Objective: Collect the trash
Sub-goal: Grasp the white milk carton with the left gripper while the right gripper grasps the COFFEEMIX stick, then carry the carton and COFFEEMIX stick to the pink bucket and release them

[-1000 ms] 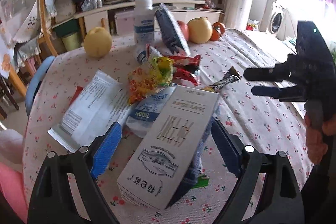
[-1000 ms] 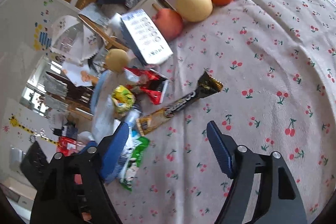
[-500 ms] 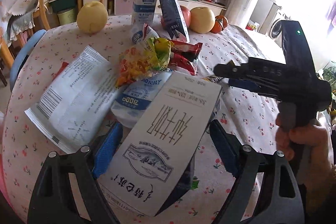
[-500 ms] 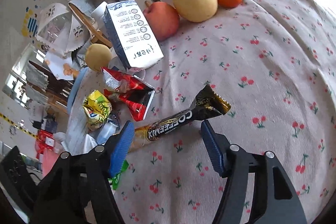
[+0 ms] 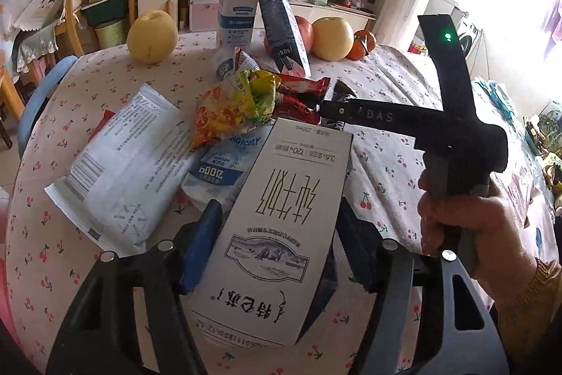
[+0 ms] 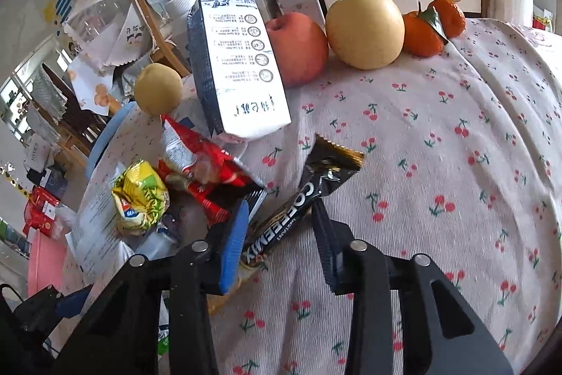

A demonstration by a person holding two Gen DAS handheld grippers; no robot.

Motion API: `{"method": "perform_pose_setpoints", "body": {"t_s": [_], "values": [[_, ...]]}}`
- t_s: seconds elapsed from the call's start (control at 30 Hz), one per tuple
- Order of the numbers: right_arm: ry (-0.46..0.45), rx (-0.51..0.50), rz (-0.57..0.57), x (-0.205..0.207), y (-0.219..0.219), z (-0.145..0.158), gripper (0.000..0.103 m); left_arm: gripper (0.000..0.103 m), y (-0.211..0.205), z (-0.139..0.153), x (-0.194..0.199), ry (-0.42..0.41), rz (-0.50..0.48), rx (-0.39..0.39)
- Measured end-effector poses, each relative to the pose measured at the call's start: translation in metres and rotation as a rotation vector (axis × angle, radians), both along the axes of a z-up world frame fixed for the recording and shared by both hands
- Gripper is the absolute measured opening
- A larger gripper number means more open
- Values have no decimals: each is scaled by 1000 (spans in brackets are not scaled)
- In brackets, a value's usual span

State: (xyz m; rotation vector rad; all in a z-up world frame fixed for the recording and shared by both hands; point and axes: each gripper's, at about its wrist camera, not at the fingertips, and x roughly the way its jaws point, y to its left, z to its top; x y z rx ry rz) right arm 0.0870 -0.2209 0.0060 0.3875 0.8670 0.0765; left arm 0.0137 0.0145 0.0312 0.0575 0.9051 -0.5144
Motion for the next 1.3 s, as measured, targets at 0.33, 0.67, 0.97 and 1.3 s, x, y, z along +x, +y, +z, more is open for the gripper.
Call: {"method": "perform_pose_setpoints", "body": {"t_s": [0.33,0.67,0.97,1.3], "values": [[5,23,-1,2,-11,-2,25,60,2,0,-2,-2,26,-32],[-48,0,7,-16,-7,10,13,60,12,7,-7,-22,40,-65],[-116,-3,18,-34,-4,29,8,60,38,16,-8,-47,91,-119],[-192,22,45,-58,10,56,8,60,73,32,-18,-101,173,-173]]}}
